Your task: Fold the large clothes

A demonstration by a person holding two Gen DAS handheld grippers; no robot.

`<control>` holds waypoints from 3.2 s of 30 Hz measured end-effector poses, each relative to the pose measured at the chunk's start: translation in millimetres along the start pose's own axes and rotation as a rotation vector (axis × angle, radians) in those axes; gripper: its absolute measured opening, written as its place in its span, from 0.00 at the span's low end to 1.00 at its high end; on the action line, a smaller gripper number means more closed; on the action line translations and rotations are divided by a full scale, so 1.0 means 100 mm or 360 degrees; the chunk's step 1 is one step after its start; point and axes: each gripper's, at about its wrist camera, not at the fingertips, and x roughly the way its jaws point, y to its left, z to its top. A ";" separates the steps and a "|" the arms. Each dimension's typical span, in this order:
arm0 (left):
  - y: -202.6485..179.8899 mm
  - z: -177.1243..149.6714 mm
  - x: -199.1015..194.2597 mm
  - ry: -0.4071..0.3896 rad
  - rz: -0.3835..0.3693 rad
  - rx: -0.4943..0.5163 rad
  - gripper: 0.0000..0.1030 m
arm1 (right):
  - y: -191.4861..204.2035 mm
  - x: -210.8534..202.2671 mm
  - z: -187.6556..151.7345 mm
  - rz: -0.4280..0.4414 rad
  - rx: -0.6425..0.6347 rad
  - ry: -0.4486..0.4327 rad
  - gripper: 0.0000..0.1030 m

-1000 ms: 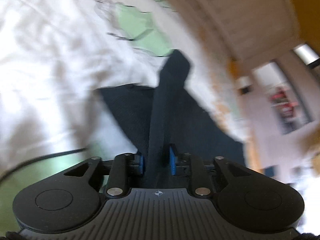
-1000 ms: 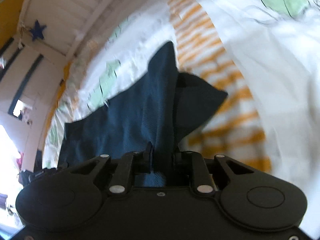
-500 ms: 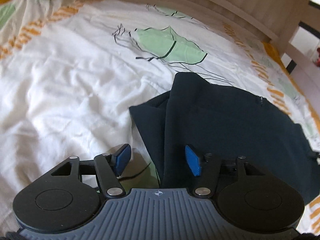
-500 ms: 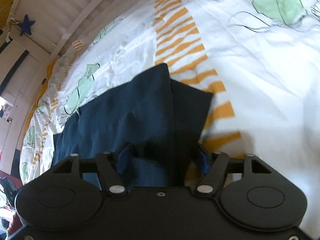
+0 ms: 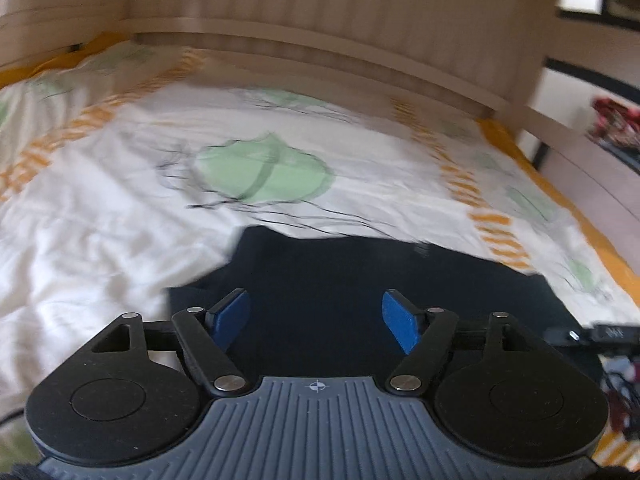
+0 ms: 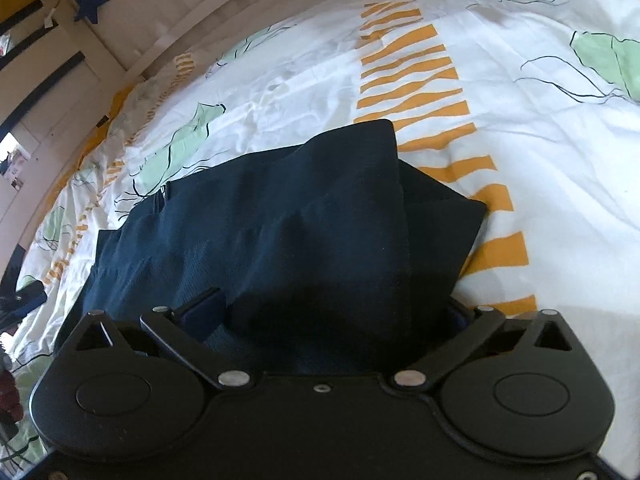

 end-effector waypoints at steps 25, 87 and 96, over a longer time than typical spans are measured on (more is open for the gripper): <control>-0.85 -0.67 0.55 -0.0039 0.0142 0.0119 1.00 | 0.05 0.02 -0.02 -0.0044 -0.0036 -0.0025 1.00; -0.82 -0.86 0.37 -0.0063 -0.0071 0.0064 0.23 | 0.49 -0.72 0.36 0.0453 0.0336 -0.0039 0.23; -0.59 -0.80 0.20 0.0039 -0.0113 -0.0020 0.23 | 1.43 -0.14 0.52 0.0814 0.0377 0.0218 0.23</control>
